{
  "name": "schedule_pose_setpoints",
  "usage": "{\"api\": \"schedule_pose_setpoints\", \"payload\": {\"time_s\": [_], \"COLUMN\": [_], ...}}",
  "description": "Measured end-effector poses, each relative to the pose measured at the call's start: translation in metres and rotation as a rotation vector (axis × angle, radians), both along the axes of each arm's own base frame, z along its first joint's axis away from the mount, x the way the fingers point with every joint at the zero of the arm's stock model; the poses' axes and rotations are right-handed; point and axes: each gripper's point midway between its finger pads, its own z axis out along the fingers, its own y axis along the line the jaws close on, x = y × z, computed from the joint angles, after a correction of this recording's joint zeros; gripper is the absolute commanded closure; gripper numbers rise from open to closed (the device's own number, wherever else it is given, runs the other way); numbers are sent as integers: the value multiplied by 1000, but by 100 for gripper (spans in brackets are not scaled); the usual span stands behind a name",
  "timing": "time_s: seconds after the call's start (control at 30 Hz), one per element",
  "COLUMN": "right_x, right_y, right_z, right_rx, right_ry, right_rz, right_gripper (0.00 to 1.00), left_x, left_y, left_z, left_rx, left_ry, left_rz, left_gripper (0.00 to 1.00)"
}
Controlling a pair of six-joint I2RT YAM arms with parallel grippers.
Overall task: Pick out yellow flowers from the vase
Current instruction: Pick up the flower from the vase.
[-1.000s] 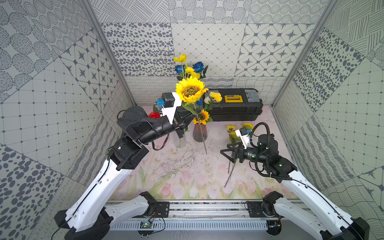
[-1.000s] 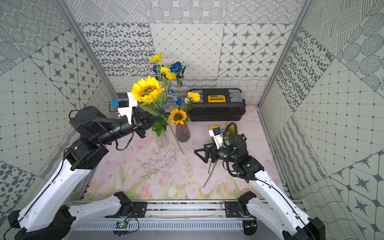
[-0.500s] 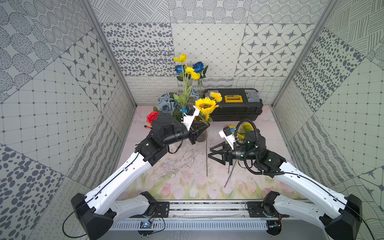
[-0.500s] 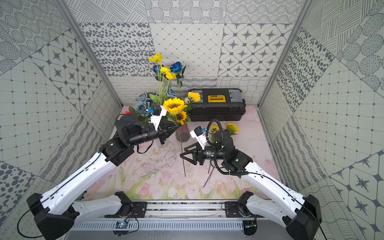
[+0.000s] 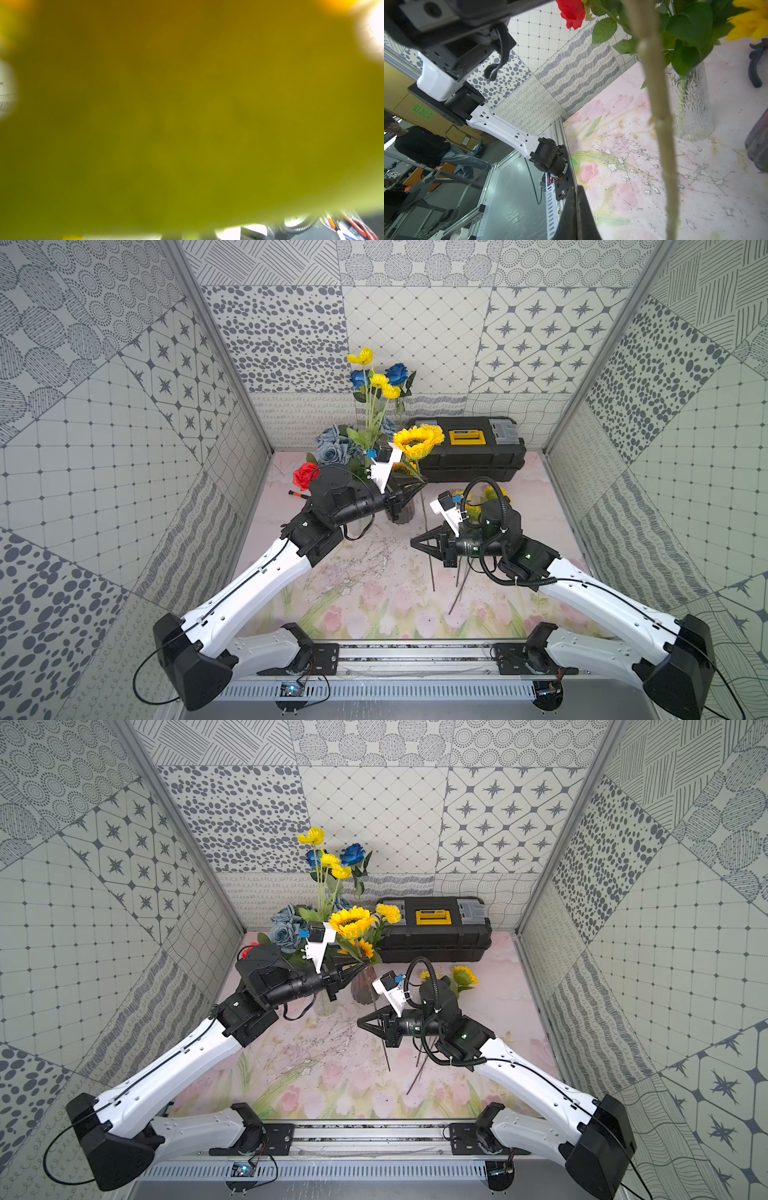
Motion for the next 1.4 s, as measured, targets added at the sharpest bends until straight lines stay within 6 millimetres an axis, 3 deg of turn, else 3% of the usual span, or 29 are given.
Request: {"api": "schedule_pose_setpoints", "payload": {"time_s": [0.23,0.4,0.47,0.5,0.67,0.9,1.2,1.3,1.4], "right_x": [5,9,10,10,3,1,22,29,33], "right_y": [-1,-1,-2,-2,-11,-34,-28,-18,-11], "right_z": [0,0,0,0,16,37,12,-1,-13], "right_rx": [-3,-4,-4,-3,22,8,-77,-102,-122], "right_ry": [-7,-13,-10,-8,-51,-155,-145,-118,-93], "right_rz": [-30,-54,-59,-60,-72,-158,-213,-193,-176], "right_gripper": [100,100,52,43,36,33,38,47,68], "left_x": [-1,-2,-3,-3,-4,-5,-7,-7,-8], "left_y": [0,1,1,2,2,3,3,1,0], "left_z": [5,7,9,10,15,14,16,17,15], "left_rx": [-12,-13,-16,-17,-17,-5,-2,-1,1], "left_ry": [-2,-7,-10,-12,-22,-10,-5,-5,-2], "left_rz": [-4,-5,-5,-6,-5,-5,-16,-24,-32], "left_gripper": [87,93,94,94,95,97,97,97,96]}}
